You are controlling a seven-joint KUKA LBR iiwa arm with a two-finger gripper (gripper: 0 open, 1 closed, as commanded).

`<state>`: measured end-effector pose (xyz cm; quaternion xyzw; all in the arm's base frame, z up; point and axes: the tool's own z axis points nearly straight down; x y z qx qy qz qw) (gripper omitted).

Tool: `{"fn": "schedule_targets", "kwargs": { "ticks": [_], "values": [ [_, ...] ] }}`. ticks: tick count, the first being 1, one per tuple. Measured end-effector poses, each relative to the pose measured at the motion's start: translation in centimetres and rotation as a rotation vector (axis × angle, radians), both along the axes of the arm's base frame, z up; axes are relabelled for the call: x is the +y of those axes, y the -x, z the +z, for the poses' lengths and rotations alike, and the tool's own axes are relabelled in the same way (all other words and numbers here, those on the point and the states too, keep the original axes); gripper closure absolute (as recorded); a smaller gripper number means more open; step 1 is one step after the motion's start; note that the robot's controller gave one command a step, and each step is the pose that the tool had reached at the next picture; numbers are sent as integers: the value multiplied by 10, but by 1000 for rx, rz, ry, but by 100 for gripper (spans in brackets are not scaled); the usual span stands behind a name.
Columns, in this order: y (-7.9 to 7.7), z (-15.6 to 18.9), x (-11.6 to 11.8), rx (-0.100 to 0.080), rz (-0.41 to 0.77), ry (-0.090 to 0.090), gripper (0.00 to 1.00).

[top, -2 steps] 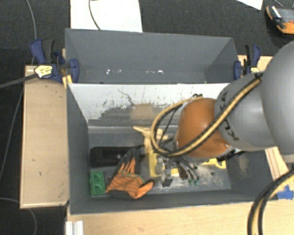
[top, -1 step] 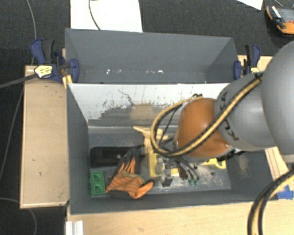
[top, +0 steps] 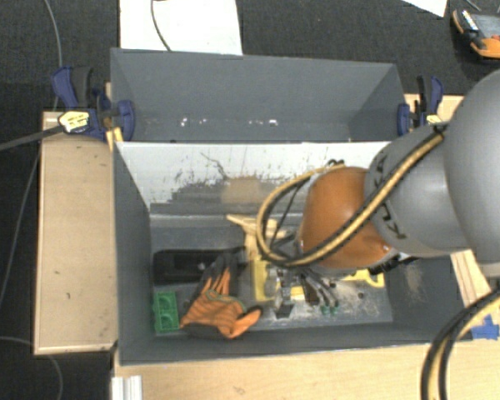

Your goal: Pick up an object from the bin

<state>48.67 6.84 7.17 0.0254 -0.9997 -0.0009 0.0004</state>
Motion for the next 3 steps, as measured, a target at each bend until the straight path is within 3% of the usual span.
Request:
{"fn": "schedule_targets", "kwargs": {
  "ticks": [2, 3],
  "values": [
    [1, 11, -2, -4, 23, -1, 100],
    [-20, 138, 33, -6, -61, -1, 100]
  ]
}}
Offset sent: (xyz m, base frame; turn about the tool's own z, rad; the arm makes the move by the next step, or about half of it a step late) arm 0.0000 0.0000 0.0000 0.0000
